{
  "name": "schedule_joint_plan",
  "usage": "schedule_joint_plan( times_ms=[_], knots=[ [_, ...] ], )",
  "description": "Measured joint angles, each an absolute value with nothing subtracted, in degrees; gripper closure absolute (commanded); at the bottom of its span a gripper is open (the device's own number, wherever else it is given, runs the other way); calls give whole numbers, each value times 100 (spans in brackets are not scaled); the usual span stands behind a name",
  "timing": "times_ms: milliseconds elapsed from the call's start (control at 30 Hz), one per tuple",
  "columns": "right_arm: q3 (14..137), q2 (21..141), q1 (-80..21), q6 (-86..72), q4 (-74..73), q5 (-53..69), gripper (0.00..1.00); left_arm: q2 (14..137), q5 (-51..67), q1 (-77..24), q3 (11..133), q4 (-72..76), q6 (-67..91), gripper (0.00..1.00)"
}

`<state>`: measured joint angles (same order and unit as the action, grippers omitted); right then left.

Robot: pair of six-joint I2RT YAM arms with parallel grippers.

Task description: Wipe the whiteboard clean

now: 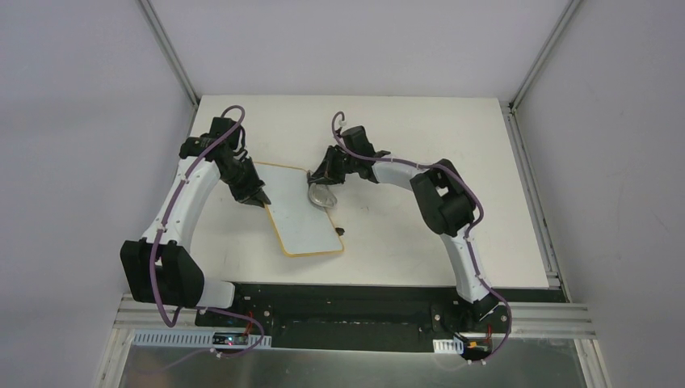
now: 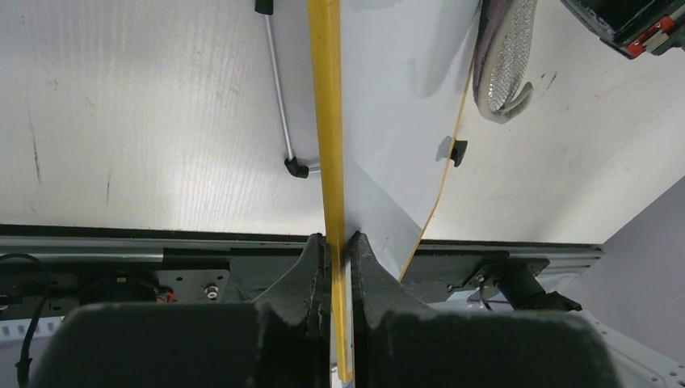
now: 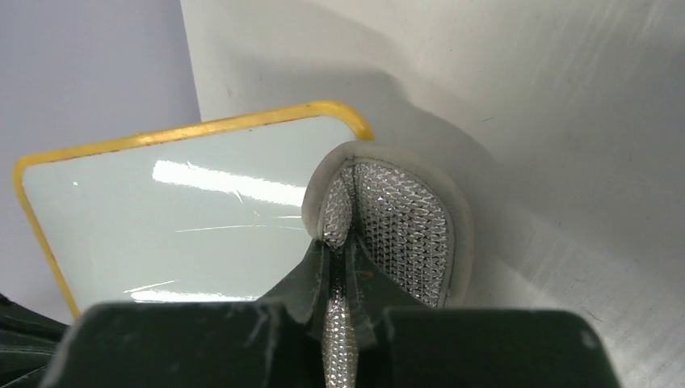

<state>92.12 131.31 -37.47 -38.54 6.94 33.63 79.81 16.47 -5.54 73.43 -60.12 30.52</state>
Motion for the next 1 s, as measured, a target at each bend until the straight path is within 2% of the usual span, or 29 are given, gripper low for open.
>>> schedule_joint_plan(
  times_ms=[300, 333, 433, 567, 700, 867, 1000],
  knots=[
    [9568, 12895, -4049, -3100, -161, 2818, 100, 7800, 1680, -552, 7199, -5839, 3153, 100],
    [9666, 12884, -4095, -3059, -307, 2816, 100, 7765, 1693, -550, 7179, -5808, 3194, 96],
    [9861, 12790, -4265, -3030, -672, 2832, 100, 7693, 1811, -475, 7135, -5741, 3299, 76],
    [9929, 12626, -4482, -3041, -939, 2971, 100, 7776, 2034, -438, 7004, -5605, 3446, 59],
    [9974, 12602, -4641, -3041, -1057, 3096, 100, 7811, 2226, -305, 6862, -5520, 3642, 48],
    [9974, 12599, -4654, -3041, -1096, 3183, 100, 7677, 2316, -64, 6716, -5328, 3752, 28],
    [9972, 12595, -4654, -3041, -1103, 3188, 100, 7288, 2388, 200, 6488, -5290, 3844, 22]
  ],
)
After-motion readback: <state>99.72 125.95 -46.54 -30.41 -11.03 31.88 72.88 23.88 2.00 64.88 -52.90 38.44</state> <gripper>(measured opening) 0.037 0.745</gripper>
